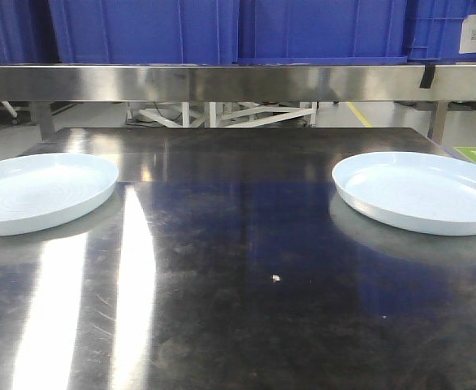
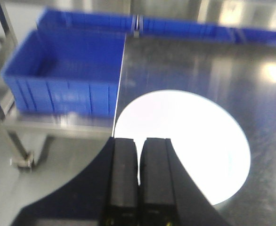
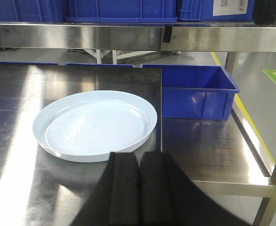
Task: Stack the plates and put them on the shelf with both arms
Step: 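Lower the left gripper to the rim of the plate near it and grasp, then lift the plate with the left gripper and set it at table center, then open the left gripper and raise it away from the plate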
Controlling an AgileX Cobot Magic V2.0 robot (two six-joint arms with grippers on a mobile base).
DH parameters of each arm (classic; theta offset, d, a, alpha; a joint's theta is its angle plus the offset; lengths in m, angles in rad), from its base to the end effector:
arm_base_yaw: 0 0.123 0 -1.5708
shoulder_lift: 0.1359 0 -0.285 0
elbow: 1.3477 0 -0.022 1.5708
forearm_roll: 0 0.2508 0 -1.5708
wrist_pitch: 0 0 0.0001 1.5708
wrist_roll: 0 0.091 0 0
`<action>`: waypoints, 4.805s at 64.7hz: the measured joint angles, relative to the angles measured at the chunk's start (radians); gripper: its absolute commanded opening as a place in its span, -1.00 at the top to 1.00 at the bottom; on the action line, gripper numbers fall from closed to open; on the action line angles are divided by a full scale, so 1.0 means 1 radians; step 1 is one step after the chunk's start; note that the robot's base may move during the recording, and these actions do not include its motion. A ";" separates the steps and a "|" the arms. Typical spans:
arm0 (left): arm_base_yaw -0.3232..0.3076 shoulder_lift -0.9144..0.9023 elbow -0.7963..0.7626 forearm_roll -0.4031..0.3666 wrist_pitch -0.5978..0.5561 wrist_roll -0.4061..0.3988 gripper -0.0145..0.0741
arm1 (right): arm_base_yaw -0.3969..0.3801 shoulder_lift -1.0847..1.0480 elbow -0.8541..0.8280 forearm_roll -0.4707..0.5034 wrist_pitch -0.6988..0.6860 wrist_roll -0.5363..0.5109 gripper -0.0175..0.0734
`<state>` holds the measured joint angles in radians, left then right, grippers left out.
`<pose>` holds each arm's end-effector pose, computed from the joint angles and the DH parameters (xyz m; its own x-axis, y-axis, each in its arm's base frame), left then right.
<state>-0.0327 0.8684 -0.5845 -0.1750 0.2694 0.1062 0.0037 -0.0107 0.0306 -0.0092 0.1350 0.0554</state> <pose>0.1784 -0.0101 0.2954 -0.4494 -0.0478 -0.8920 0.0461 0.9960 -0.0766 0.0568 0.0001 0.1911 -0.0677 0.0460 -0.9966 0.0007 0.9989 0.0461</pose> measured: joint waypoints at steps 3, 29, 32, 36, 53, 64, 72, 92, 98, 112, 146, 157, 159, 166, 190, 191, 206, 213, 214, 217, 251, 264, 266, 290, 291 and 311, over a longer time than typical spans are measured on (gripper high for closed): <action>0.000 0.070 -0.033 0.000 0.016 0.000 0.49 | 0.000 0.000 0.000 0.000 0.000 0.000 0.49; 0.092 0.589 -0.462 0.000 0.422 0.000 0.46 | 0.000 0.000 0.000 0.000 0.000 0.000 0.49; 0.112 0.634 -0.506 0.000 0.459 0.000 0.39 | 0.000 0.000 0.000 0.000 0.000 0.000 0.49; 0.124 0.684 -0.569 0.000 0.511 0.000 0.23 | 0.000 0.000 0.000 0.000 0.000 0.000 0.49; 0.132 0.927 -0.810 -0.011 0.681 0.003 -0.31 | 0.000 0.000 0.000 0.000 0.000 0.000 0.49; 0.134 1.025 -0.887 -0.006 0.710 0.006 -0.17 | 0.000 -0.002 0.000 0.000 0.000 0.000 0.49; 0.131 1.054 -0.896 0.005 0.719 0.006 -0.06 | 0.000 -0.002 0.000 0.000 0.000 0.000 0.49; 0.125 1.060 -0.898 0.016 0.728 0.006 0.00 | 0.000 -0.002 0.000 0.000 0.000 0.000 0.49; 0.121 1.060 -0.898 0.016 0.731 0.006 0.00 | 0.000 -0.002 0.000 0.000 0.000 0.000 0.49; 0.095 1.060 -0.898 0.021 0.734 0.006 0.00 | 0.000 -0.002 0.000 0.000 0.000 0.000 0.49; 0.089 1.064 -0.898 0.047 0.751 0.006 0.00 | 0.000 -0.002 0.000 0.000 0.000 0.000 0.49; 0.087 1.087 -0.900 0.047 0.761 0.006 0.00 | 0.000 -0.002 0.000 0.000 0.000 0.000 0.49; 0.087 1.088 -0.900 0.047 0.761 0.006 0.00 | 0.000 -0.002 0.000 0.000 0.000 0.000 0.49; 0.084 1.090 -0.900 0.049 0.761 0.006 0.01 | 0.000 -0.002 0.000 0.000 0.000 0.000 0.49; 0.083 1.090 -0.902 0.050 0.787 0.006 0.49 | 0.000 -0.002 0.000 0.000 0.000 0.000 0.49; 0.083 1.090 -0.903 0.048 0.787 0.006 0.49 | 0.000 -0.002 0.000 0.000 0.000 0.000 0.49; 0.083 1.059 -0.920 0.037 0.819 0.006 0.49 | 0.000 -0.002 0.000 0.000 0.000 0.000 0.49; 0.083 1.029 -0.938 0.015 0.850 0.006 0.49 | 0.000 -0.002 0.000 0.000 0.000 0.000 0.49; 0.083 1.025 -0.940 0.010 0.853 0.006 0.49 | 0.000 -0.002 0.000 0.000 0.000 0.000 0.49; 0.083 1.015 -0.941 -0.002 0.860 0.006 0.49 | 0.000 -0.002 0.000 0.000 0.000 0.000 0.49; -0.007 0.952 -0.941 -0.234 0.899 0.032 0.49 | 0.000 -0.002 0.000 0.000 0.000 0.000 0.49; -0.145 0.964 -0.942 -0.268 0.794 0.032 0.49 | 0.000 -0.002 0.000 0.000 0.000 0.000 0.49; -0.164 0.969 -0.942 -0.270 0.778 0.032 0.49 | 0.000 -0.002 0.000 0.000 0.000 0.000 0.49; -0.290 1.063 -0.942 -0.275 0.642 -0.004 0.21 | 0.000 -0.002 0.000 0.000 0.000 0.000 0.49; -0.290 1.063 -0.942 -0.272 0.637 -0.004 0.14 | 0.000 -0.002 0.000 0.000 0.000 0.000 0.49; -0.292 1.065 -0.942 -0.270 0.600 -0.010 -0.06 | 0.000 -0.002 0.000 0.000 0.000 0.000 0.49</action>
<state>-0.3248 1.9333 -1.5266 -0.4451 0.8695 0.0965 0.0037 -0.0123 0.0306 -0.0092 0.1350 0.0554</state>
